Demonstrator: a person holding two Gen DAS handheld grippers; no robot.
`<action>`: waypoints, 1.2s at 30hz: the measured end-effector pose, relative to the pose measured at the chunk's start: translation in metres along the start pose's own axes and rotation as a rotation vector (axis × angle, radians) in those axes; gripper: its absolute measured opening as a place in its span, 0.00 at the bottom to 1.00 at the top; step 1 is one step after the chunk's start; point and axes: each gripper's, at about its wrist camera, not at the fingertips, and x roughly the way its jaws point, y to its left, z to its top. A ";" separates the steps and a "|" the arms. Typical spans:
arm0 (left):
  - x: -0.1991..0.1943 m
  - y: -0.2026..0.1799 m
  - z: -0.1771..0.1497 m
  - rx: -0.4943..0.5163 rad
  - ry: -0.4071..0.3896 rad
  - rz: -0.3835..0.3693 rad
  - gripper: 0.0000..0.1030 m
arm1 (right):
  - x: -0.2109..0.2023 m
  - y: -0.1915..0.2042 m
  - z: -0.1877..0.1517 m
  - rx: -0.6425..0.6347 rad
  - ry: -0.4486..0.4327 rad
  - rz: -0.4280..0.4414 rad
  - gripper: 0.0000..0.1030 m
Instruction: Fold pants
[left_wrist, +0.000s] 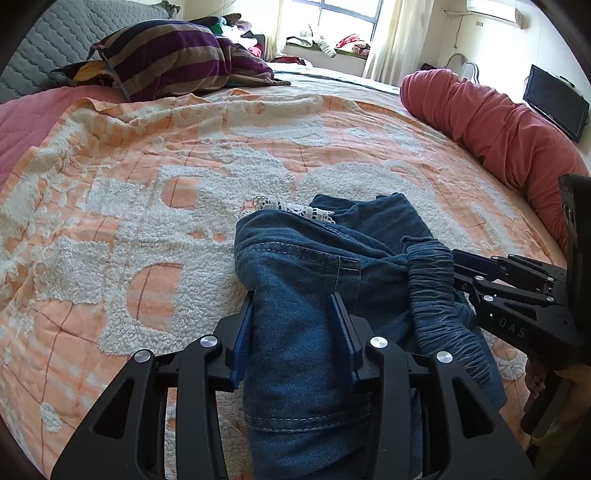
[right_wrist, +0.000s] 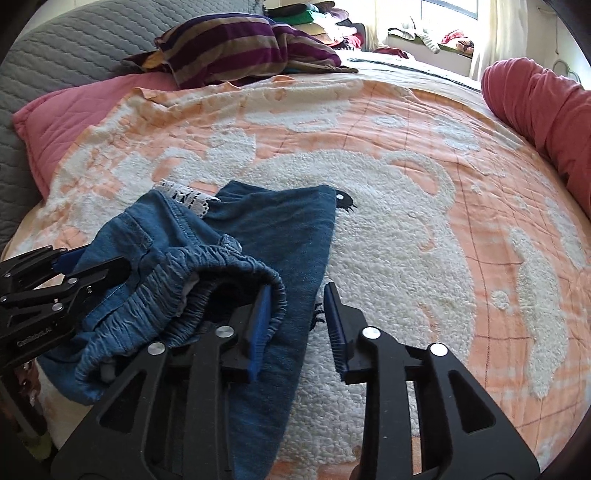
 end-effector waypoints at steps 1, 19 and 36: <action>0.000 0.001 0.000 -0.003 0.001 -0.002 0.38 | 0.000 -0.001 0.000 0.002 0.001 -0.005 0.28; -0.003 0.002 -0.002 -0.016 0.003 -0.014 0.45 | -0.014 -0.001 -0.002 0.007 -0.040 0.016 0.59; -0.029 0.005 -0.002 -0.023 -0.039 -0.015 0.65 | -0.048 -0.006 -0.005 0.041 -0.135 0.029 0.83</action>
